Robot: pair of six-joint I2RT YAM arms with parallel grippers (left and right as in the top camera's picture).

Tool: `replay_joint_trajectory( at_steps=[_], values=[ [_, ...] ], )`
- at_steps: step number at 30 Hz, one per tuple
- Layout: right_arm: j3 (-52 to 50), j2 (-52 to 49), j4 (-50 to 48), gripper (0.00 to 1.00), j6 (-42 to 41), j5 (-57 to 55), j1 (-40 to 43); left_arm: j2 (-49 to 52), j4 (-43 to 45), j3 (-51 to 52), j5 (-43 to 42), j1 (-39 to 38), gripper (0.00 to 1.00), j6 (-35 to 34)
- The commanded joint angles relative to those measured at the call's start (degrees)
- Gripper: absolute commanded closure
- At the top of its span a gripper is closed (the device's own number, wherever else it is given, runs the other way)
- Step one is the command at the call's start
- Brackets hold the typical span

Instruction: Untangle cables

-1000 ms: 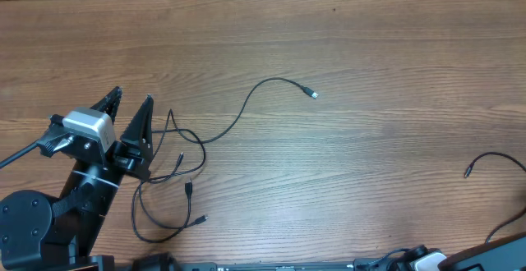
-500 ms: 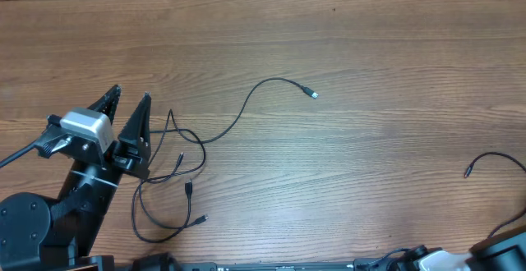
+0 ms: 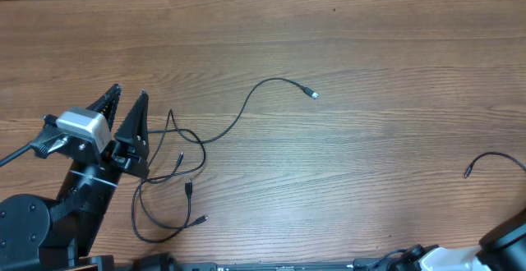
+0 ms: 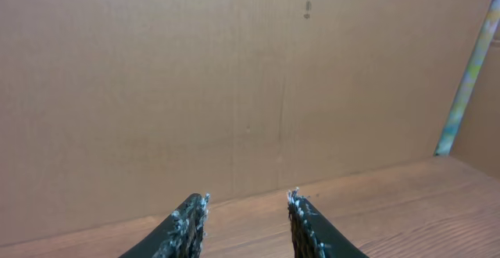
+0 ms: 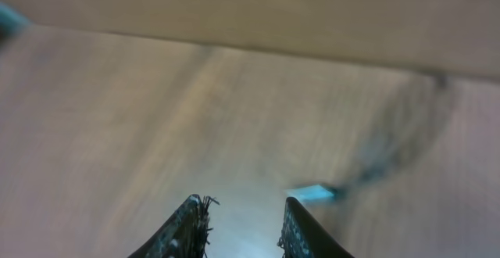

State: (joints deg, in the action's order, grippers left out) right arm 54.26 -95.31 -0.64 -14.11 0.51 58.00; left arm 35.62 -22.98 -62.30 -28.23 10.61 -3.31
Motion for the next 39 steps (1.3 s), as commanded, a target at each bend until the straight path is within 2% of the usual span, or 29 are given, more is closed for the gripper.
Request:
replay_joint_trajectory(
  at_steps=[1,5,6,7,9,17,21,25,27,29,32,34,39],
  values=[
    [6.03,-4.79,-0.66,0.7,0.7,5.33,-2.58,-0.37,0.55,-1.18,0.52,0.35,0.63,-3.61],
    [12.37,-10.6,3.26,0.67,0.96,6.64,-5.16,-0.37,0.76,-1.18,0.52,0.35,0.63,-5.14],
    [13.84,-11.39,4.57,0.51,1.7,6.62,-5.86,-0.37,0.9,-1.18,0.52,0.35,0.63,-5.97],
    [14.64,-11.5,5.46,0.3,2.51,6.62,-6.32,-0.37,1.01,-1.18,0.5,0.35,0.63,-6.45],
    [17.18,-11.34,8.46,0.0,3.93,6.4,-7.3,-0.37,1.05,-1.18,0.5,0.35,0.62,-7.21],
    [31.82,-7.28,33.51,0.0,0.63,-2.91,-8.15,-0.37,3.48,-1.18,0.11,0.35,0.62,-8.11],
    [31.52,-2.12,41.66,0.0,-5.42,-11.54,-6.97,-0.39,4.76,-1.18,0.13,0.35,0.61,-8.07],
    [29.83,-1.46,45.16,0.0,-9.84,-12.96,-3.72,-0.37,5.05,-1.18,0.13,0.35,0.59,-8.04],
    [27.65,-1.46,44.81,0.0,-11.02,-12.94,-1.81,-0.39,5.07,-1.18,0.13,0.35,0.58,-8.07],
    [24.76,-1.46,42.66,0.0,-11.19,-12.68,0.09,-0.39,5.07,-1.18,0.11,0.35,0.52,-8.07],
    [18.14,-2.32,34.21,0.0,-9.99,-7.87,2.56,-0.39,5.07,-1.18,0.13,0.35,0.39,-8.07],
    [15.02,-3.43,29.7,0.0,-7.89,-5.53,2.73,-0.37,5.07,-1.18,0.15,0.35,0.34,-8.07],
    [11.8,-8.81,23.19,0.0,-7.91,-5.4,1.66,-0.37,5.07,-1.18,0.28,0.35,0.3,-8.07]
  ],
)
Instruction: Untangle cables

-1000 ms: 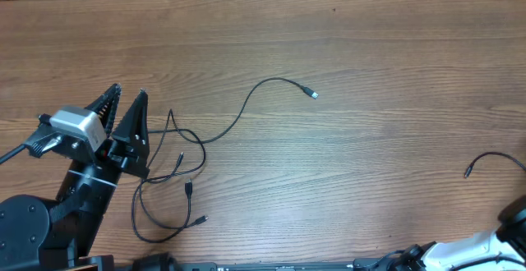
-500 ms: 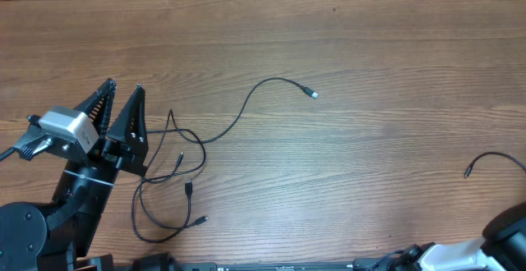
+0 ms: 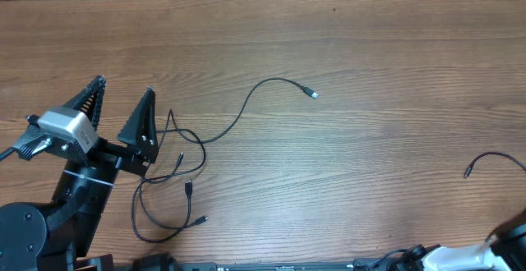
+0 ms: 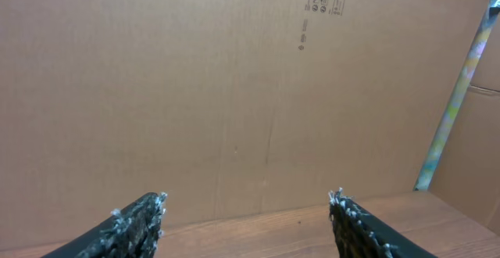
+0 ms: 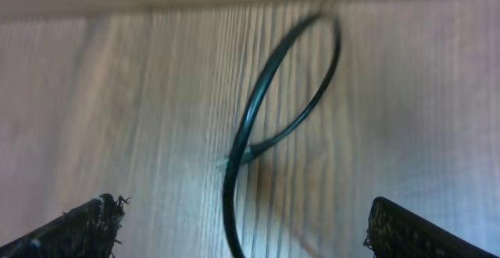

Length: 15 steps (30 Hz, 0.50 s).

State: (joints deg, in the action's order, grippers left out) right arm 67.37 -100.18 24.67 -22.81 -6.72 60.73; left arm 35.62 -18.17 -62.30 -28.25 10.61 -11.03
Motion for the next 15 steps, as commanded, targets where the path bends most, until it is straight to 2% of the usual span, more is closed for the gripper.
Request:
replay_joint_trajectory(
  at_steps=[1,3,4,6,7,9,12,15],
  values=[
    [-1.31,-5.53,-2.82,0.0,0.79,1.79,-1.31,-0.37,0.26,-1.18,0.37,0.35,0.29,-0.35],
    [-1.31,-8.2,-3.69,0.04,0.79,1.57,-1.53,-0.37,0.31,-1.18,0.37,0.35,0.29,-0.35],
    [-1.31,-9.66,-4.11,0.17,0.76,1.49,-1.53,-0.37,0.35,-1.18,0.37,0.35,0.3,-0.35],
    [-1.31,-12.63,-5.31,0.79,0.74,1.55,-1.53,-0.37,0.63,-1.18,0.35,0.35,0.3,-0.37],
    [-1.31,-13.9,-6.49,0.96,0.74,2.29,-1.55,-0.37,0.74,-1.18,0.35,0.35,0.3,-0.37],
    [-1.31,-15.63,-9.99,0.96,1.95,6.16,-1.88,-0.37,0.9,-1.18,0.35,0.35,0.31,-0.39],
    [-0.59,-15.78,-16.96,0.96,8.9,16.96,-3.52,-0.37,0.87,-1.18,0.35,0.35,0.33,-0.42],
    [2.97,-15.78,-18.71,0.96,9.6,18.43,-6.34,-0.37,0.85,-1.18,0.33,0.35,0.34,-1.05]
  ],
)
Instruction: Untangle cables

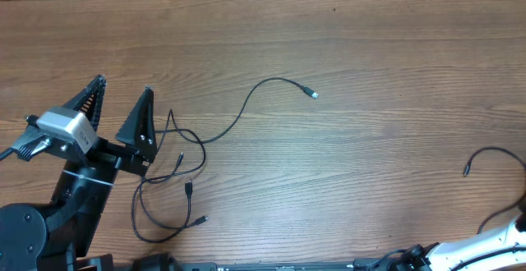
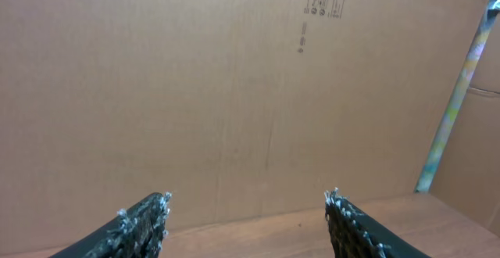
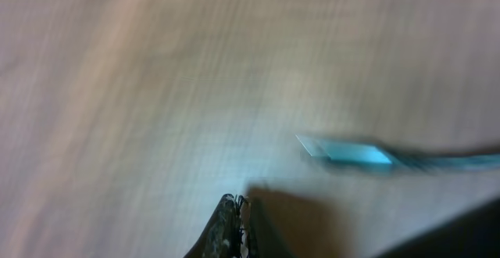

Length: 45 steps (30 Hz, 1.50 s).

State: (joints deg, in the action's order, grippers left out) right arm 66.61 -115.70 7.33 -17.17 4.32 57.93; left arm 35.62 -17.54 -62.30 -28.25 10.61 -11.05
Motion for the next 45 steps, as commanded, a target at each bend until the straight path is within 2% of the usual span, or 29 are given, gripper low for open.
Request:
replay_joint_trajectory(
  at_steps=[1,10,15,16,17,18,19,27,33,38,42,45],
  values=[
    [5.31,-0.26,-1.55,0.96,4.04,7.37,-4.66,-0.37,0.2,-1.18,0.33,0.35,0.34,-1.03],
    [16.7,-0.28,-2.16,0.96,5.6,7.19,-16.04,-0.37,0.24,-1.18,0.33,0.35,0.36,-1.05],
    [19.78,-0.28,-2.08,0.96,4.98,4.85,-19.65,-0.37,0.24,-1.18,0.31,0.35,0.36,-1.9],
    [20.04,-0.28,-1.66,0.88,4.92,4.81,-19.91,-0.37,0.24,-1.18,0.31,0.35,0.36,-1.9],
    [20.37,-0.28,-0.76,0.53,4.66,4.85,-20.04,-0.37,0.24,-1.18,0.33,0.35,0.36,-1.88],
    [20.76,-0.26,0.66,0.05,4.2,5.03,-20.09,-0.37,0.26,-1.18,0.33,0.35,0.36,-1.88],
    [21.18,-0.26,2.34,0.0,3.67,5.05,-20.06,-0.37,0.26,-1.18,0.31,0.35,0.36,-1.88],
    [22.43,5.03,13.79,0.0,2.89,3.1,-19.93,-0.37,0.26,-1.18,0.31,0.35,0.36,-1.88],
    [22.43,9.62,29.38,0.0,-10.01,-15.89,-18.45,-0.37,0.24,-1.18,0.15,0.35,0.35,-1.86],
    [21.27,9.44,41.22,0.0,-17.68,-20.26,-14.58,-0.37,0.24,-1.18,0.17,0.35,0.33,-1.79],
    [18.6,9.44,43.15,0.0,-18.86,-24.3,-10.84,-0.37,0.17,-1.18,0.17,0.35,0.32,-1.57],
    [14.49,9.33,40.98,0.0,-18.84,-25.29,-7.39,-0.37,-0.24,-1.18,0.17,0.35,0.32,-1.14]
  ],
)
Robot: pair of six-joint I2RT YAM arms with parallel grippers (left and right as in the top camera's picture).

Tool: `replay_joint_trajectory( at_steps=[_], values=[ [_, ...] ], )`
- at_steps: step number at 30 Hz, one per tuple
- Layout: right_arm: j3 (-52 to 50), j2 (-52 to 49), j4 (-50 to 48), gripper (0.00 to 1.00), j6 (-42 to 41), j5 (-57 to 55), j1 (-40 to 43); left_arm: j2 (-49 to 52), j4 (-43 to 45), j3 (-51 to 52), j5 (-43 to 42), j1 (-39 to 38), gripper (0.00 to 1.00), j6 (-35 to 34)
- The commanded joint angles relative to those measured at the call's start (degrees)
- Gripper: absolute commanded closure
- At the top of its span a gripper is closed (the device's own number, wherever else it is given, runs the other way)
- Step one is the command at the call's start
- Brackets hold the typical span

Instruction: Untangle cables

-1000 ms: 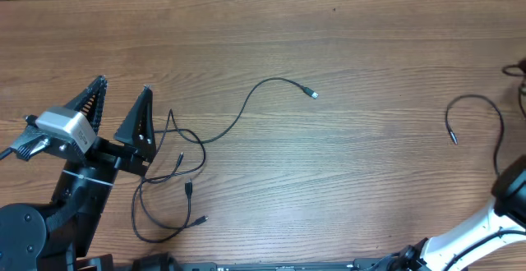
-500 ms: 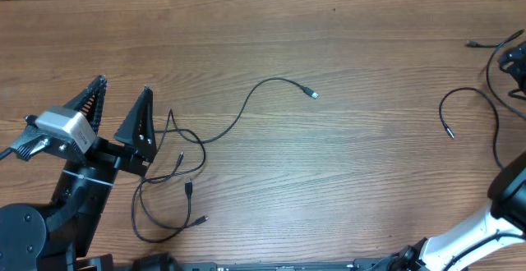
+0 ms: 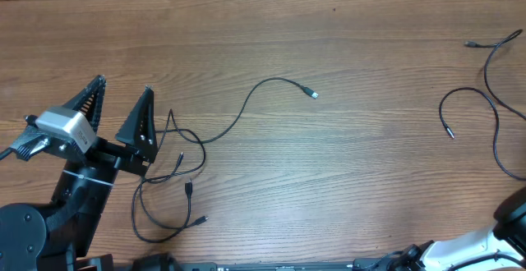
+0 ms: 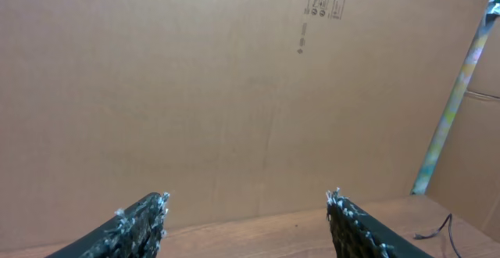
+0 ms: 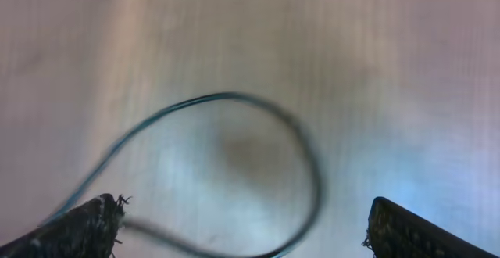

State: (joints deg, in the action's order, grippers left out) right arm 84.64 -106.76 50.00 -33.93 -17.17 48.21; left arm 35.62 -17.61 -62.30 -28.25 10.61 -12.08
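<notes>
A tangle of thin black cables (image 3: 174, 175) lies at the left of the wooden table (image 3: 345, 164). One strand runs from it to a plug (image 3: 313, 94) near the middle. My left gripper (image 3: 123, 85) stands wide open just left of the tangle, holding nothing; in its own view the left gripper (image 4: 246, 198) faces a cardboard wall. A separate black cable (image 3: 491, 115) lies spread in loose curves at the far right. My right gripper (image 5: 242, 206) is wide open over a blurred loop of cable (image 5: 234, 105), with nothing between its fingers.
A cardboard wall (image 4: 234, 86) stands behind the table's far edge. The right arm's base (image 3: 514, 213) shows at the bottom right corner of the overhead view. A cable end (image 4: 437, 228) peeks in at the right of the left wrist view.
The right-hand cable, of which only an end showed at the right edge, now lies spread out higher up the right side. The right wrist view now looks down on a cable loop. The left arm is unchanged.
At first both grippers stood narrowly open, the left beside the tangle, and the separate cable's end lay at the right edge. Then both were wide open, the right over a loop. Now the separate cable is spread at the far right; the tangle looks the same.
</notes>
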Motion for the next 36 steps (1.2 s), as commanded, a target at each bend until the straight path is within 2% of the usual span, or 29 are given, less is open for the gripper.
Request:
replay_joint_trajectory(
  at_steps=[1,12,19,22,29,36],
  values=[
    [-4.57,0.35,-2.43,0.0,-2.1,-3.76,2.89,-0.37,-0.31,-1.18,0.2,0.35,0.32,-0.11],
    [-20.22,0.24,-17.62,0.0,-2.29,-1.18,4.0,-0.37,-0.22,-1.18,0.35,0.35,0.31,0.31],
    [-26.62,-0.74,-26.82,0.0,-1.33,0.94,4.04,-0.37,0.11,-1.18,0.42,0.35,0.31,0.33],
    [-26.99,-3.8,-32.09,0.0,3.93,8.96,4.04,-0.37,0.11,-1.18,1.16,0.35,0.31,0.33],
    [-26.64,-15.78,-44.35,0.0,9.6,21.75,3.04,-0.37,0.04,-1.18,1.7,0.35,0.32,0.31],
    [-22.8,-20.94,-46.53,0.0,10.21,25.53,-5.31,-0.37,-0.13,-1.18,1.68,0.35,0.33,0.28]
  ],
)
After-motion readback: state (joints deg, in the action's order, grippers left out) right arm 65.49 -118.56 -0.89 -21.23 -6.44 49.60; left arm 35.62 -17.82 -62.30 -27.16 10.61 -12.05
